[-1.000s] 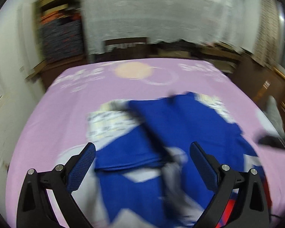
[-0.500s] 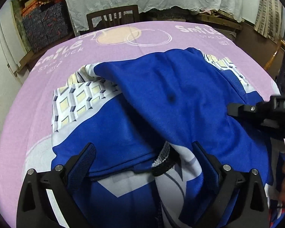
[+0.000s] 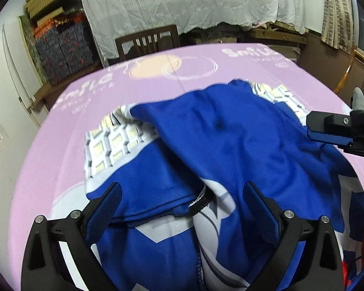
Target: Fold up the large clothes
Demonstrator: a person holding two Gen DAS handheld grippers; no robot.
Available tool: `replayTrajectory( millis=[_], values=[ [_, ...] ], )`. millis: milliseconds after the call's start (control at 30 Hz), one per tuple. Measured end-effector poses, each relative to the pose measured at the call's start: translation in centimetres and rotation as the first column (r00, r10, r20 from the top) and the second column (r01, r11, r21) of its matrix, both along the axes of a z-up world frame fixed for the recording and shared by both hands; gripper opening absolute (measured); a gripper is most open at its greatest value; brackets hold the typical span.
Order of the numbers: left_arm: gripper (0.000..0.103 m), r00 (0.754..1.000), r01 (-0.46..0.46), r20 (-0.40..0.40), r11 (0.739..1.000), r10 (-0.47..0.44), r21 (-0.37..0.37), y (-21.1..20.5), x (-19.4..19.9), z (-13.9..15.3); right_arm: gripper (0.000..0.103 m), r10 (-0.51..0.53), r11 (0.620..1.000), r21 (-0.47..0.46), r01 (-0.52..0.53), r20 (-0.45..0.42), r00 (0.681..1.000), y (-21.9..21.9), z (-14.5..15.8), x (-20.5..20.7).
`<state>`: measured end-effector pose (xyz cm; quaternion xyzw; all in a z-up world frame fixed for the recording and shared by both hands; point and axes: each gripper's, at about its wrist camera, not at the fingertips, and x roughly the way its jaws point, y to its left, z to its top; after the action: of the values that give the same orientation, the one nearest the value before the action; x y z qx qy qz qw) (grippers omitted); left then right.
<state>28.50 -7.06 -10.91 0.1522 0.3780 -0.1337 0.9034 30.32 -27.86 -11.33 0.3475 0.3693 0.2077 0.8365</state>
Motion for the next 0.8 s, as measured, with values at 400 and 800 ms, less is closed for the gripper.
replayTrajectory(
  millis=[400, 800],
  values=[
    [0.1, 1.0, -0.012, 0.016, 0.998, 0.012, 0.053, -0.3, -0.1, -0.3, 0.039, 0.104, 0.992, -0.081, -0.101, 0.031, 0.994, 2.9, 0.3, -1.5],
    [0.1, 1.0, -0.006, -0.023, 0.995, 0.009, 0.104, -0.9, 0.5, -2.3, 0.044, 0.126, 0.992, 0.004, -0.126, -0.125, 0.984, 2.3, -3.0, -0.1]
  ],
)
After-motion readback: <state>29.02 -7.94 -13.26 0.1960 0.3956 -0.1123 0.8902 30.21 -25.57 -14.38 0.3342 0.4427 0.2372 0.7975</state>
